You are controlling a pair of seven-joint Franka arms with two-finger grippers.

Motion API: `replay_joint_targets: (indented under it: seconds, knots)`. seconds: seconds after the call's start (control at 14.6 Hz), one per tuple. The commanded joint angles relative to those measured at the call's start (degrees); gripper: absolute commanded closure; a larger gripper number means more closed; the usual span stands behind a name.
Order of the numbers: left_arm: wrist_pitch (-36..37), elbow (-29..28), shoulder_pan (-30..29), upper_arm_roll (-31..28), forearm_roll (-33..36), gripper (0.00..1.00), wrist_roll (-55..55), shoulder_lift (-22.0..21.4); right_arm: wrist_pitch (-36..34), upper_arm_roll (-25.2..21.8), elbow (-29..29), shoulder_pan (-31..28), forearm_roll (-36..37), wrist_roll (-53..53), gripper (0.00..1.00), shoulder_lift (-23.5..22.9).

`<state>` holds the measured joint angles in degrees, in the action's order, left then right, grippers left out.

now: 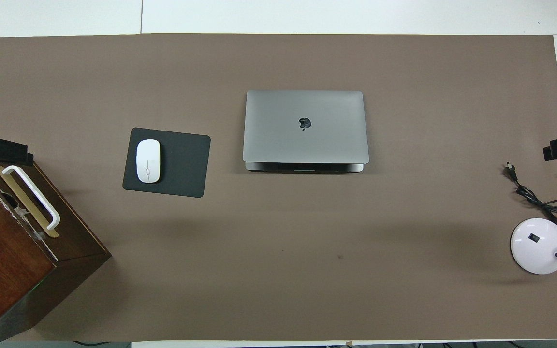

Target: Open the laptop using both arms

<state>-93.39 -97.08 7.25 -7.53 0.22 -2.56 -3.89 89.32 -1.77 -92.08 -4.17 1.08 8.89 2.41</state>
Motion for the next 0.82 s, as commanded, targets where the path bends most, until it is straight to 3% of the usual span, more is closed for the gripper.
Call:
replay_joint_targets:
  seconds: [0.0, 0.76]
  knots:
    - [0.8, 0.9, 0.6, -0.6, -0.7, 0.0, 0.5, 0.0, 1.7, 0.7, -2.0, -1.3, -1.2, 0.0, 0.0, 1.5]
    - [0.8, 0.7, 0.3, -0.6, -0.7, 0.0, 0.5, -0.1, 4.8, 0.8, -2.5, -1.3, -1.1, 0.2, 0.0, 1.1]
